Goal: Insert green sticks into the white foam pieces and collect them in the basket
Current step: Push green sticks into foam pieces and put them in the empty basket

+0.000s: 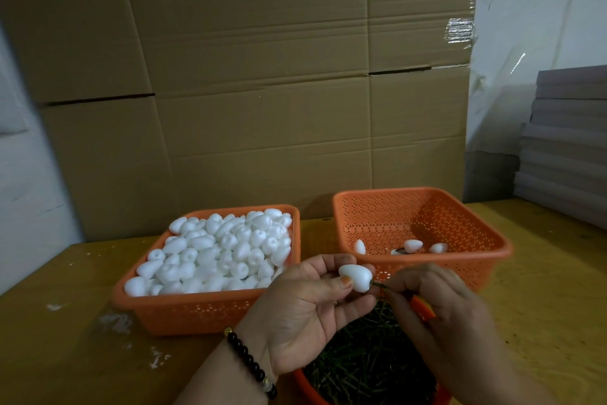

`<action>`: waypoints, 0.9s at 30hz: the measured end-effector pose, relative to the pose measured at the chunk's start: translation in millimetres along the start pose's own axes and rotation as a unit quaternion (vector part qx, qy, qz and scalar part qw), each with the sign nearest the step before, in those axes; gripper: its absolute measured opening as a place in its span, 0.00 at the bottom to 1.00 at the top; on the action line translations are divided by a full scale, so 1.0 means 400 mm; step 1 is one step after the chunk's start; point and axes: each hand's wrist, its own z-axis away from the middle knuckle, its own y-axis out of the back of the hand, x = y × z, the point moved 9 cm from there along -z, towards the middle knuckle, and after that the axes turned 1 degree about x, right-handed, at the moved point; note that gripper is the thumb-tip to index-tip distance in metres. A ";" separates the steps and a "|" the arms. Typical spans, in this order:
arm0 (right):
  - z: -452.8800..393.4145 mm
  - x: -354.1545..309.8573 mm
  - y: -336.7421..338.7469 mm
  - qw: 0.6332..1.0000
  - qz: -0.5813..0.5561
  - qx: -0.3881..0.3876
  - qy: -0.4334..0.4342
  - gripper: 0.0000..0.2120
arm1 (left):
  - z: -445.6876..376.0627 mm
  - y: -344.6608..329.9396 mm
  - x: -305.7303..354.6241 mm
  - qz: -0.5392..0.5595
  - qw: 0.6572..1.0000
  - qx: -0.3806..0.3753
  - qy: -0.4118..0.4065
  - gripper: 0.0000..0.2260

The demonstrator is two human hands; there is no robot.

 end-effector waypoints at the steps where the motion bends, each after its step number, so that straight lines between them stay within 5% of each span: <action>1: 0.001 0.002 -0.001 1.000 -0.001 0.000 -0.001 0.08 | -0.001 0.001 -0.001 -0.002 1.000 0.002 -0.001 0.14; 13: 0.007 0.011 -0.014 1.000 -0.017 -0.016 0.004 0.02 | -0.006 0.007 -0.008 -0.002 0.999 0.038 -0.010 0.16; 27: -0.001 0.011 -0.009 0.999 -0.037 -0.009 0.001 0.08 | -0.010 0.012 -0.014 0.001 0.999 0.047 -0.016 0.16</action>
